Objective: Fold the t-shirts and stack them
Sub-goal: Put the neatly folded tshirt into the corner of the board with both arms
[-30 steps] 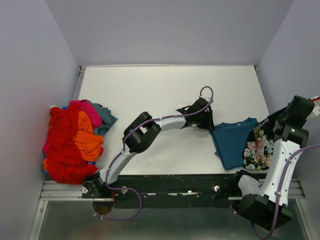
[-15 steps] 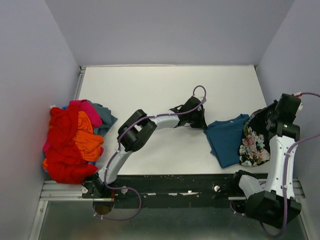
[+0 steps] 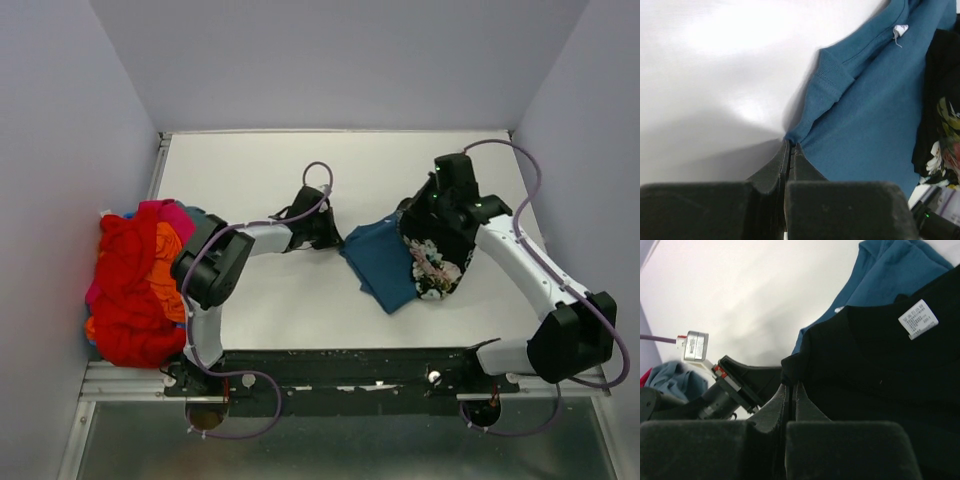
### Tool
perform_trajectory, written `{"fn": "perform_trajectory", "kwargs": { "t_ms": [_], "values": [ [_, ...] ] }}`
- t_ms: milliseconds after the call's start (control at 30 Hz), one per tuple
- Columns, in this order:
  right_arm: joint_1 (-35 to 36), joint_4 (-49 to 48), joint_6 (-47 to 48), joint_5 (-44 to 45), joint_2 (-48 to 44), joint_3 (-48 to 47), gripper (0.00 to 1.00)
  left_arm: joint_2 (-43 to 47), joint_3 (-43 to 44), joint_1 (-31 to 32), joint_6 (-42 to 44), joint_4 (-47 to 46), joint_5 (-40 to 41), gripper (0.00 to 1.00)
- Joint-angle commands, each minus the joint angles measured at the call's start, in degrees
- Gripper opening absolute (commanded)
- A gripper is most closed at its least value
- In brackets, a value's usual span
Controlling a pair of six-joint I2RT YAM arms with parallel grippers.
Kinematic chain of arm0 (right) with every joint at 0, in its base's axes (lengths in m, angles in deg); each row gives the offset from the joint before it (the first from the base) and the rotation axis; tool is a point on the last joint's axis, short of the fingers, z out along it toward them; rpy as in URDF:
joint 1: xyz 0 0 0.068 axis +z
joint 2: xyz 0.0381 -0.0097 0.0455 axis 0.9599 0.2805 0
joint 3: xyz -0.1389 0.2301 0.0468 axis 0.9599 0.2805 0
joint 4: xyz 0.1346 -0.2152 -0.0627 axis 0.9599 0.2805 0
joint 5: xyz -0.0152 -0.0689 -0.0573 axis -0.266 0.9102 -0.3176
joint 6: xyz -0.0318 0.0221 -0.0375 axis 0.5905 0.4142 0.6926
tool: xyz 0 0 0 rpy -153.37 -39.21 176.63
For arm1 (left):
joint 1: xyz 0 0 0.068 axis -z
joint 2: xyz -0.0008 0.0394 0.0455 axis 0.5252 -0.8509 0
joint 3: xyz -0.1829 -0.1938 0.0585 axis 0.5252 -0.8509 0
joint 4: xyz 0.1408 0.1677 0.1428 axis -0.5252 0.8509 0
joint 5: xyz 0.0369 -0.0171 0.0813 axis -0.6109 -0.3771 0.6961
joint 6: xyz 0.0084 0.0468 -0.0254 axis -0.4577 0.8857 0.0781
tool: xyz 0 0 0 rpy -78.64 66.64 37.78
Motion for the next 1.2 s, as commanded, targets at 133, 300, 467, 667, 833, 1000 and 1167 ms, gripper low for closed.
{"fn": "perform_trajectory", "kwargs": {
  "t_ms": [133, 300, 467, 667, 833, 1000, 1167],
  "values": [
    [8.8, -4.7, -6.4, 0.4, 5.1, -9.8, 0.01, 8.1, -7.9, -8.7, 6.8, 7.2, 10.5, 0.00],
    [8.8, -1.4, -4.4, 1.6, 0.9, -11.7, 0.01, 3.5, -1.5, -8.6, 7.1, 9.0, 11.3, 0.00],
    [6.1, 6.5, -2.4, 12.3, -1.7, -12.6, 0.01, 3.5, 0.1, -8.6, 6.9, 9.2, 12.3, 0.00],
    [-4.9, 5.3, -0.6, 14.6, -0.4, -4.0, 0.01, 3.3, 2.2, -8.1, 8.4, 9.5, 11.1, 0.00],
    [-12.0, 2.5, 1.3, 15.0, 3.1, 0.5, 0.01, -1.1, 8.2, -6.2, 10.8, 10.5, 10.9, 0.00],
    [-17.4, 1.8, 3.2, 18.0, 4.0, 3.4, 0.01, -6.3, 15.9, -5.0, 12.1, 13.1, 10.9, 0.00],
    [-24.7, 0.6, 4.5, 17.9, 4.3, 8.1, 0.01, -10.0, 22.5, -4.7, 13.8, 17.3, 13.6, 0.00]
  ]
}}
